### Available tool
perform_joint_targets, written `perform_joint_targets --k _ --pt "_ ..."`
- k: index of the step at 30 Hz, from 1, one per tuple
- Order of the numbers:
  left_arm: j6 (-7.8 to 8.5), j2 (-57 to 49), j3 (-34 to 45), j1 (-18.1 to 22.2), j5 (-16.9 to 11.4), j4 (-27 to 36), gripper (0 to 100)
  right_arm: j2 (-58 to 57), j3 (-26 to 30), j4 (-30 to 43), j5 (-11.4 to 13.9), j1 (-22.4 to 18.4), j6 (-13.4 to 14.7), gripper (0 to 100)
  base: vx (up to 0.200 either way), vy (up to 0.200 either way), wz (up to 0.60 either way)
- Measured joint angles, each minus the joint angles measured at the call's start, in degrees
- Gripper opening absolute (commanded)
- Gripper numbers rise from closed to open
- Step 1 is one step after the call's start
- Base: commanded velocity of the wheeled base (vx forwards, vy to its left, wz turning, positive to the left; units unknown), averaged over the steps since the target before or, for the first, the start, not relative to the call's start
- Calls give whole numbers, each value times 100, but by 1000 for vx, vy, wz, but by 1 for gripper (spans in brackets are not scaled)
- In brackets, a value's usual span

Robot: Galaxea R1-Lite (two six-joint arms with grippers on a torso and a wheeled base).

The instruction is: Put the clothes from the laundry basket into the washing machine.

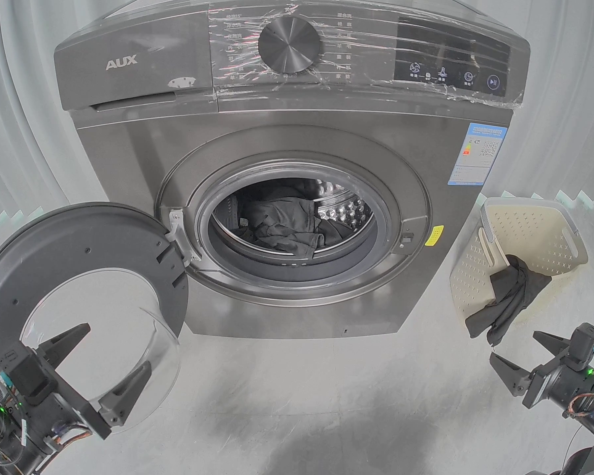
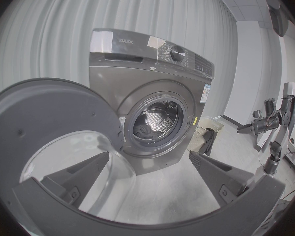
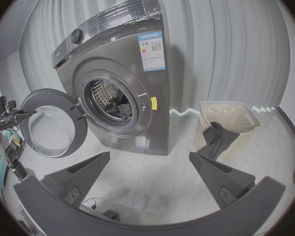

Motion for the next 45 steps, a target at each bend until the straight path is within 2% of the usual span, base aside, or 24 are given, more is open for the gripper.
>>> perform_joint_targets --k 5,9,14,17,21,24,28,31,34,40,45 --pt "-17 -859 0 195 -41 848 100 -813 0 1075 -32 -85 107 100 -120 0 0" --pt "-35 -1538 -2 424 -79 1690 100 -1612 0 1812 -13 -355 100 100 0 0 0" --pt "-127 -2392 0 887 -106 2814 100 -2673 2 2444 59 -1036 -40 100 0 0 0" --pt "-183 -2833 0 1209 -121 3263 100 -3238 2 2737 160 -1445 -158 100 0 0 0" --pt "-202 -3407 0 1676 -185 3769 100 -4022 -2 3216 430 -1974 -391 100 0 0 0" --pt "-194 -3853 0 2032 -317 4019 100 -4586 -2 3539 747 -2345 -539 100 0 0 0" --pt "-85 -4520 -2 2528 -774 4347 100 -5333 -2 4156 1230 -2748 -670 100 0 0 0" --pt "0 -4909 -2 2820 -978 4620 100 -5843 -2 4785 1531 -2951 -770 100 0 0 0" --pt "44 -5135 -2 3128 -1013 4767 100 -6146 -2 5016 1646 -3081 -847 100 0 0 0" --pt "107 -5474 -2 3967 -1190 4868 100 -6409 -2 4966 1716 -3178 -913 100 0 0 0" --pt "57 -5689 0 4103 -1270 5110 100 -6483 -2 4920 1742 -3205 -928 100 0 0 0"
